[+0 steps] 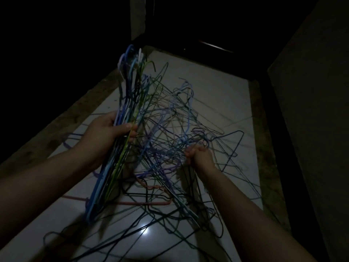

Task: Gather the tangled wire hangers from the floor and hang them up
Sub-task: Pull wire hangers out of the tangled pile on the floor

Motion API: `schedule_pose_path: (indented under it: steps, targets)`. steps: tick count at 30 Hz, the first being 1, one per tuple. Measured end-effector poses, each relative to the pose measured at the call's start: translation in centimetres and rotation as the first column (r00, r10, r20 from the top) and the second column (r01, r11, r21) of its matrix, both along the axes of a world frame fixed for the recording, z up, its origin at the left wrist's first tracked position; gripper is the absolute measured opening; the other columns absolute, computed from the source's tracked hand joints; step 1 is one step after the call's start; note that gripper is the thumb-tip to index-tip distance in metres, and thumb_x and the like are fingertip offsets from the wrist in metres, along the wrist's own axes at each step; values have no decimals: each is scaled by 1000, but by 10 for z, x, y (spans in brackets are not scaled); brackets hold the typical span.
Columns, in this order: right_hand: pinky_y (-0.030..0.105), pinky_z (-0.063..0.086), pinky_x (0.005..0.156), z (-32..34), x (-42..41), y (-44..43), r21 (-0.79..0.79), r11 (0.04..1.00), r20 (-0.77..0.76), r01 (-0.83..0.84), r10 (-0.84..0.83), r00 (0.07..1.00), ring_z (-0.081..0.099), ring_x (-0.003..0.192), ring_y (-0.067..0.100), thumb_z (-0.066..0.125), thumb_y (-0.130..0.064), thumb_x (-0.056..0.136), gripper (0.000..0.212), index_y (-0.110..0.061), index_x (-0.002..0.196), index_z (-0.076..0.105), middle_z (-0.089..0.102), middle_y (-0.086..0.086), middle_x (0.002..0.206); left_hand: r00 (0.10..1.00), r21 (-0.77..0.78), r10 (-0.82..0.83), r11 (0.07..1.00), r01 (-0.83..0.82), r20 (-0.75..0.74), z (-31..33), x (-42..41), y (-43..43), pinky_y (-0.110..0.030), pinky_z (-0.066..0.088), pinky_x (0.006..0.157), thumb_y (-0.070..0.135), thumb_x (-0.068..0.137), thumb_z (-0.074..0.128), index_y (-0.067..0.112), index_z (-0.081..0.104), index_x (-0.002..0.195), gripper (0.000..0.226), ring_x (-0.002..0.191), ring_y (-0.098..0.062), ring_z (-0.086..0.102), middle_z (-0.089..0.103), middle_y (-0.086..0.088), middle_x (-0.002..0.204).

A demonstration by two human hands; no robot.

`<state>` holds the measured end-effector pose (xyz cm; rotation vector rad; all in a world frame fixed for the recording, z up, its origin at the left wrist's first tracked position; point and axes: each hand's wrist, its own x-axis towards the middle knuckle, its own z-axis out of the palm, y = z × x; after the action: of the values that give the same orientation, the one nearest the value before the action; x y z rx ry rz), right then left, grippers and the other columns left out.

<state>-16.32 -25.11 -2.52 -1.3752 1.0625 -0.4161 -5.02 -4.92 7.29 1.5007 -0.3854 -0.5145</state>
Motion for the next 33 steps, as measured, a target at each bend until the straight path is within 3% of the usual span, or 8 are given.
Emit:
schedule_pose_path:
  steps: [4,8,13,19,22,25,29,33]
  targets:
    - [17,43,53,18,11,-13,-20,1000,-10,8,-9,1000,50,58,9,45,0,93,27,-14,71,52,53,-1,69,1000,6,17,1000,-17,17,-1,0,4,-15,52,53,-3,91,49,16,59,84,22,55,-3,63,68,8,60]
    - [23,42,55,20,19,-7,-51,998,53,-37,39,998,55,69,16,45,7,86,22,-9,74,54,60,6,81,999,8,32,999,-32,6,-1,2,10,-15,52,52,-3,91,48,15,59,84,22,53,-3,63,68,7,59]
    - [25,34,49,2,15,-2,131,990,-1,-53,53,999,55,66,29,42,18,80,30,-7,69,55,64,17,100,999,3,51,999,-50,-6,1,4,16,-13,51,52,-4,92,46,14,57,82,24,51,-1,61,66,4,60]
    - [26,38,50,11,23,5,62,997,90,41,-47,995,51,60,21,46,15,76,20,-2,71,56,63,15,83,998,27,57,998,-56,-19,1,7,18,-11,50,52,-4,92,45,15,57,83,24,51,0,62,67,5,59]
    - [21,36,45,12,24,11,146,989,58,-31,22,998,48,54,18,43,17,78,21,-1,74,53,54,14,72,998,14,51,999,-51,-33,3,7,18,-10,50,52,-4,92,45,16,57,84,25,52,0,62,67,10,56]
    - [23,38,49,23,20,5,169,983,57,70,-80,995,49,59,18,42,11,86,27,-7,70,54,54,27,77,999,13,50,999,-49,-14,6,6,17,-11,49,50,-4,92,46,15,58,84,23,51,0,61,67,7,57]
    - [18,25,36,32,37,-14,284,952,-26,116,-113,993,29,49,15,27,8,95,32,-7,74,47,39,5,61,999,16,42,999,-42,5,4,5,17,-12,49,49,-2,91,48,14,59,82,21,51,-1,61,67,8,56]
    - [16,17,30,24,48,-18,406,907,-26,112,-111,993,25,38,10,21,0,100,35,-3,74,44,30,3,51,999,45,42,998,-42,6,1,7,18,-13,51,51,-4,91,48,13,58,81,22,51,-2,62,68,8,57]
